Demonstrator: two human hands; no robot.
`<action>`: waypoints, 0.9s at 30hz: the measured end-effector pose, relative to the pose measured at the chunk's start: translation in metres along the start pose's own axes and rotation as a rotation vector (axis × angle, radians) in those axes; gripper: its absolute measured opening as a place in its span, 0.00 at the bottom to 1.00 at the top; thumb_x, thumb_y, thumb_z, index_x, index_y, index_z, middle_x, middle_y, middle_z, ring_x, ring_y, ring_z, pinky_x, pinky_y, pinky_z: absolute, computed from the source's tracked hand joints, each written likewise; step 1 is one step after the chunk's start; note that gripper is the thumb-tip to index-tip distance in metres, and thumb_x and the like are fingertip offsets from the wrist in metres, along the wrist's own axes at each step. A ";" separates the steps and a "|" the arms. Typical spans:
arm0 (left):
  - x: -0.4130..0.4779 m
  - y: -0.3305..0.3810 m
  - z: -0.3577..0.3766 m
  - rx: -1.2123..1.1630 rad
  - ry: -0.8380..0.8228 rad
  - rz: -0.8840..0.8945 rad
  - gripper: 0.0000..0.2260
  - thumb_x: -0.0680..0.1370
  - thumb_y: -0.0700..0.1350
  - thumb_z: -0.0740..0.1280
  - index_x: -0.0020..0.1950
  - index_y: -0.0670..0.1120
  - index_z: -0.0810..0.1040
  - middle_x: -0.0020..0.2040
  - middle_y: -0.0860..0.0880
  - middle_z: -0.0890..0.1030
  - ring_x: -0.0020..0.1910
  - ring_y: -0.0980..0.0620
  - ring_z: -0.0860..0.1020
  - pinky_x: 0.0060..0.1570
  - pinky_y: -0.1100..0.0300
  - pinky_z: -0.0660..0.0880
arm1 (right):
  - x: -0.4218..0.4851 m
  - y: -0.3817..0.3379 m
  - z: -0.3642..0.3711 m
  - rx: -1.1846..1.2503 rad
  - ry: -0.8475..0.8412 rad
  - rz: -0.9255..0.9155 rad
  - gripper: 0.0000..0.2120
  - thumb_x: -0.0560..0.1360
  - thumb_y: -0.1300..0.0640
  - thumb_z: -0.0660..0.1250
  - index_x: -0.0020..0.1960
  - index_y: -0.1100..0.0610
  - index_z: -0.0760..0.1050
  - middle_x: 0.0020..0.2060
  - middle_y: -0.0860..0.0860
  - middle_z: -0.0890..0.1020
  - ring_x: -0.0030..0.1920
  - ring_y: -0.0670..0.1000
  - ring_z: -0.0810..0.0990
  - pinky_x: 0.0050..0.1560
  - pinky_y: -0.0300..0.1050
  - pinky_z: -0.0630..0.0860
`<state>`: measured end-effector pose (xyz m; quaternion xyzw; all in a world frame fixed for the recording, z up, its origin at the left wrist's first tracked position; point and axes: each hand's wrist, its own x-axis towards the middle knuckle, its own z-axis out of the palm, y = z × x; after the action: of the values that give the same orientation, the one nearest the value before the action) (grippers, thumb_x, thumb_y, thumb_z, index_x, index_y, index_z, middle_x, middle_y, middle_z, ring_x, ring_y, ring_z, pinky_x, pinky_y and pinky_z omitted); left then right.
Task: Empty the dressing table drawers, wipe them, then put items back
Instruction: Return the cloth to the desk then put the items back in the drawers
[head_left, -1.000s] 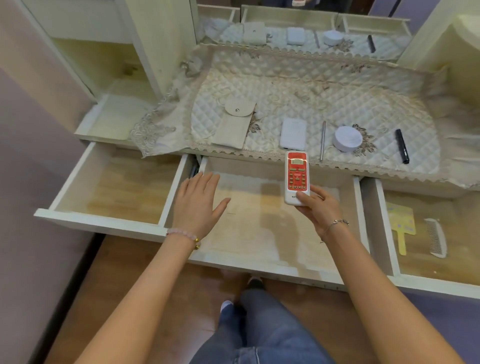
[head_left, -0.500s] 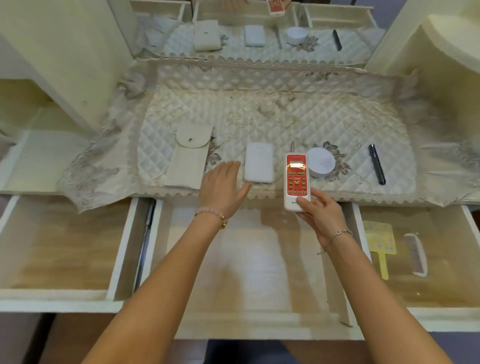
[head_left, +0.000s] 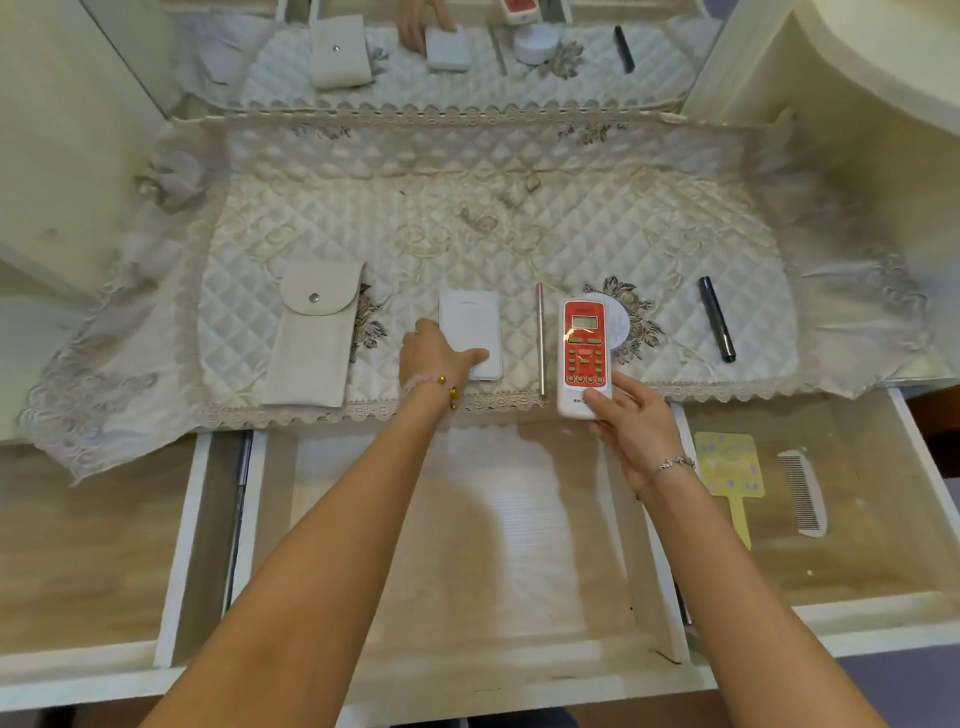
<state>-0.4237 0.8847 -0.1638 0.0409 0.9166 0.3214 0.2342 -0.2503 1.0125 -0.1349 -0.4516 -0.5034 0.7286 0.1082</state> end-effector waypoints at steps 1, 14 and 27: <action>0.000 0.000 -0.001 -0.040 -0.024 -0.015 0.28 0.70 0.52 0.73 0.63 0.39 0.69 0.59 0.42 0.76 0.55 0.43 0.75 0.46 0.54 0.73 | 0.000 0.001 0.000 0.000 0.001 0.004 0.21 0.73 0.67 0.67 0.64 0.61 0.70 0.44 0.52 0.82 0.34 0.41 0.82 0.32 0.32 0.77; -0.072 -0.082 -0.055 -0.689 0.011 -0.115 0.15 0.70 0.44 0.75 0.53 0.43 0.75 0.54 0.42 0.80 0.52 0.44 0.79 0.52 0.46 0.78 | -0.030 0.015 0.033 -0.010 -0.112 0.054 0.20 0.73 0.67 0.67 0.64 0.62 0.70 0.44 0.52 0.82 0.34 0.43 0.83 0.30 0.34 0.77; -0.155 -0.235 -0.155 -0.992 0.209 -0.284 0.11 0.75 0.37 0.68 0.57 0.41 0.74 0.49 0.45 0.79 0.43 0.53 0.78 0.32 0.66 0.78 | -0.098 0.086 0.132 -0.141 -0.321 0.133 0.20 0.72 0.67 0.68 0.63 0.63 0.71 0.47 0.56 0.83 0.41 0.49 0.84 0.42 0.40 0.81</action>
<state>-0.3392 0.5760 -0.1385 -0.2319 0.6694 0.6840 0.1740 -0.2707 0.8280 -0.1414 -0.3680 -0.5331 0.7600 -0.0537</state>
